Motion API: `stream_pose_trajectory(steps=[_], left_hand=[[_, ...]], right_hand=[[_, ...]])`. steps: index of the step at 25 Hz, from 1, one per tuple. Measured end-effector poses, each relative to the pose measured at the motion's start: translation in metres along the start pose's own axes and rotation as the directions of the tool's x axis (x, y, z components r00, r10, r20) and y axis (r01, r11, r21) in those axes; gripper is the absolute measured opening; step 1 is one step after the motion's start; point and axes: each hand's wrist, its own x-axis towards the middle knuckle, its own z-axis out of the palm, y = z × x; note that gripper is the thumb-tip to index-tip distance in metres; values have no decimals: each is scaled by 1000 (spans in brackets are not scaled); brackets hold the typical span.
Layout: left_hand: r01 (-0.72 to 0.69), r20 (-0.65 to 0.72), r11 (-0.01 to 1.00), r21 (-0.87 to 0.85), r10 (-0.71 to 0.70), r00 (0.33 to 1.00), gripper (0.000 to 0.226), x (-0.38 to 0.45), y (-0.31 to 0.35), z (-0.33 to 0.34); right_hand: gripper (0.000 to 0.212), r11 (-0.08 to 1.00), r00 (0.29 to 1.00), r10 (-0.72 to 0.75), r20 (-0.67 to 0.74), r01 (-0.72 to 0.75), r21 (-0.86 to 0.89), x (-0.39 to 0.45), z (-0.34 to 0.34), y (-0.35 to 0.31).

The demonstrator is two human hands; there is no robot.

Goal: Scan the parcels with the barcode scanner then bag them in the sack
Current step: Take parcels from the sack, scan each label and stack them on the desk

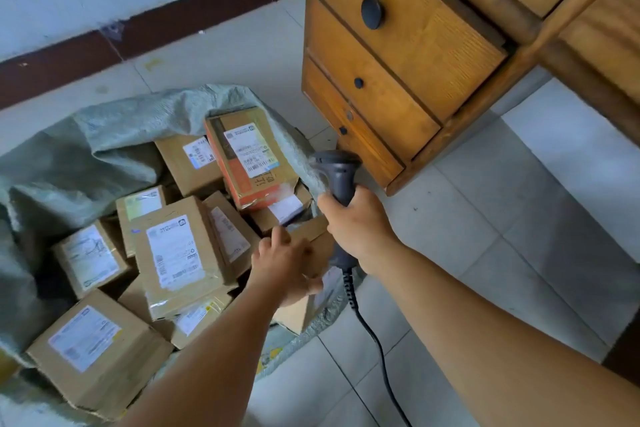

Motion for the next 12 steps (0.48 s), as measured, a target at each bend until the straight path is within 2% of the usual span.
stream_pose_trajectory(steps=[2, 3, 5, 6, 7, 9, 10, 12], left_hand=[[128, 86, 958, -257, -109, 990, 58, 3, -6, 12], [174, 87, 917, -360, -153, 984, 54, 6, -10, 17], [217, 3, 832, -511, -251, 968, 47, 14, -14, 27], [228, -25, 818, -527, -284, 959, 43, 19, -13, 31], [244, -17, 847, -472, -285, 958, 38, 23, -10, 34], [257, 43, 931, -258, -255, 966, 35, 27, -5, 42], [252, 42, 946, -203, -249, 968, 41, 27, -5, 45], [273, 29, 930, -245, -275, 961, 51, 20, -6, 44]], right_hand=[[20, 1000, 1000, 6, -1, -6, 5, 3, -6, 7], [21, 1000, 1000, 8, -4, -8, 2, 5, -9, 11], [24, 1000, 1000, 15, -9, -15, -2, 8, -11, 18], [24, 1000, 1000, 21, -9, -21, -6, 9, -11, 21], [24, 1000, 1000, 27, -4, -27, -15, 8, -10, 24], [22, 999, 999, 37, 20, -37, -30, 3, -7, 28], [21, 999, 999, 40, 31, -39, -29, 0, -6, 28], [23, 999, 999, 40, 33, -39, -27, -7, -6, 25]])
